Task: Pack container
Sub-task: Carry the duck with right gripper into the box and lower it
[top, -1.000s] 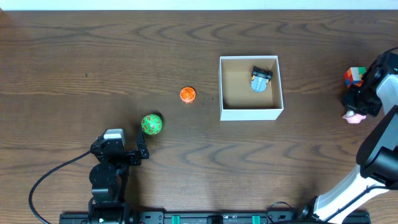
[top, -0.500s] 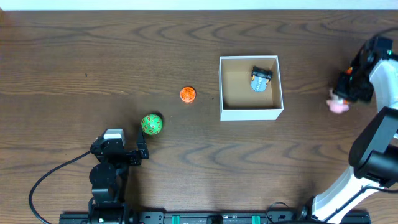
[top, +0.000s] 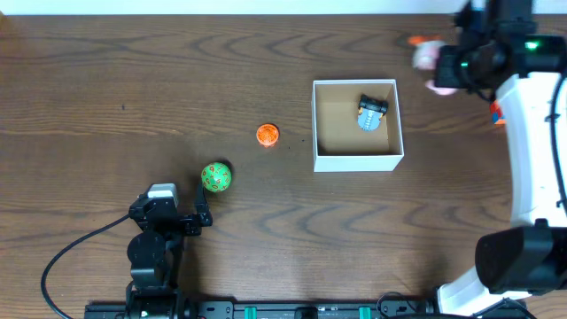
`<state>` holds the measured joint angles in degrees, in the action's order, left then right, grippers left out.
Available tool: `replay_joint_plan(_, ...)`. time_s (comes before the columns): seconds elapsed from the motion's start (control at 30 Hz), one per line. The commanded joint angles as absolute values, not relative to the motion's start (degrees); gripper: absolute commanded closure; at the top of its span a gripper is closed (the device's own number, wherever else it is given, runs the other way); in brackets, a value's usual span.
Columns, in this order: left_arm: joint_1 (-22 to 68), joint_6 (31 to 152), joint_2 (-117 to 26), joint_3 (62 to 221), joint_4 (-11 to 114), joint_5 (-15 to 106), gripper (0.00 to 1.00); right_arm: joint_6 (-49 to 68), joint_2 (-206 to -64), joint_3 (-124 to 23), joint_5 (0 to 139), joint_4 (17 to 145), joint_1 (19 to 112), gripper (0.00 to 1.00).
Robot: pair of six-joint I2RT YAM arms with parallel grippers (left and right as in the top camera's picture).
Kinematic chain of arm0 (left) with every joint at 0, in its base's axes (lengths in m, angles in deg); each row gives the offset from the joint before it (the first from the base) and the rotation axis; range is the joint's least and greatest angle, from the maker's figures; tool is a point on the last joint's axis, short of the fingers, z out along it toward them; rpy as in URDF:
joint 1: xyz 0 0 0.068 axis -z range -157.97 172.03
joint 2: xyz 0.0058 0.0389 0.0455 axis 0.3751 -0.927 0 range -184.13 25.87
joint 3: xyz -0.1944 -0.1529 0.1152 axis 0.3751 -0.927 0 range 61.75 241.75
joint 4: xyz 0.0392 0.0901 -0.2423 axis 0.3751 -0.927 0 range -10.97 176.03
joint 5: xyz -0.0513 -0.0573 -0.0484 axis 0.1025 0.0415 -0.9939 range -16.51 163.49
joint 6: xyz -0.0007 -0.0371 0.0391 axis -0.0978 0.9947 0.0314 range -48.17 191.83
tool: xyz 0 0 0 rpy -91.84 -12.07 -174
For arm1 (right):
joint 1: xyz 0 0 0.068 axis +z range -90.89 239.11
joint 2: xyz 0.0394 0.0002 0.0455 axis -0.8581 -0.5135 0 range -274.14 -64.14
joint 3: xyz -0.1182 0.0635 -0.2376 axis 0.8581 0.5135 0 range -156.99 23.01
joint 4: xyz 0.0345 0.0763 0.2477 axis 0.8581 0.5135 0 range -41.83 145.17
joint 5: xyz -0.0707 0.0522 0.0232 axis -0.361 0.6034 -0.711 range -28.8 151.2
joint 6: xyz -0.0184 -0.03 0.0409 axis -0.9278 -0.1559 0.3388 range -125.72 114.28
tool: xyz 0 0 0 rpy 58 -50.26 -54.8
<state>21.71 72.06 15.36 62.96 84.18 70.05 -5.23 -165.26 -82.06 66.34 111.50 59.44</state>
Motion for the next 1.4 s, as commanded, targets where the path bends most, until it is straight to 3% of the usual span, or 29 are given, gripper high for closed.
replay_joint_plan(0.0, 21.41, 72.57, 15.45, 61.98, 82.20, 70.11, 0.02, -15.39, -164.23, -83.05, 67.28, 111.67, 65.00, 0.99)
replay_joint_plan(0.33, 21.41, 72.57, 15.45, 61.98, 82.20, 70.11, 0.02, -32.86, -165.83, -82.74, 67.52, 114.10, 75.29, 0.99)
replay_joint_plan(0.77, 21.41, 72.57, 15.45, 61.98, 82.20, 70.11, 0.02, -48.53, -166.18, -81.08, 76.46, 119.78, 75.79, 0.99)
replay_joint_plan(1.37, 21.41, 72.57, 15.45, 61.98, 82.20, 70.11, 0.02, -51.00, -166.18, -68.62, 76.00, 111.12, 75.36, 0.96)
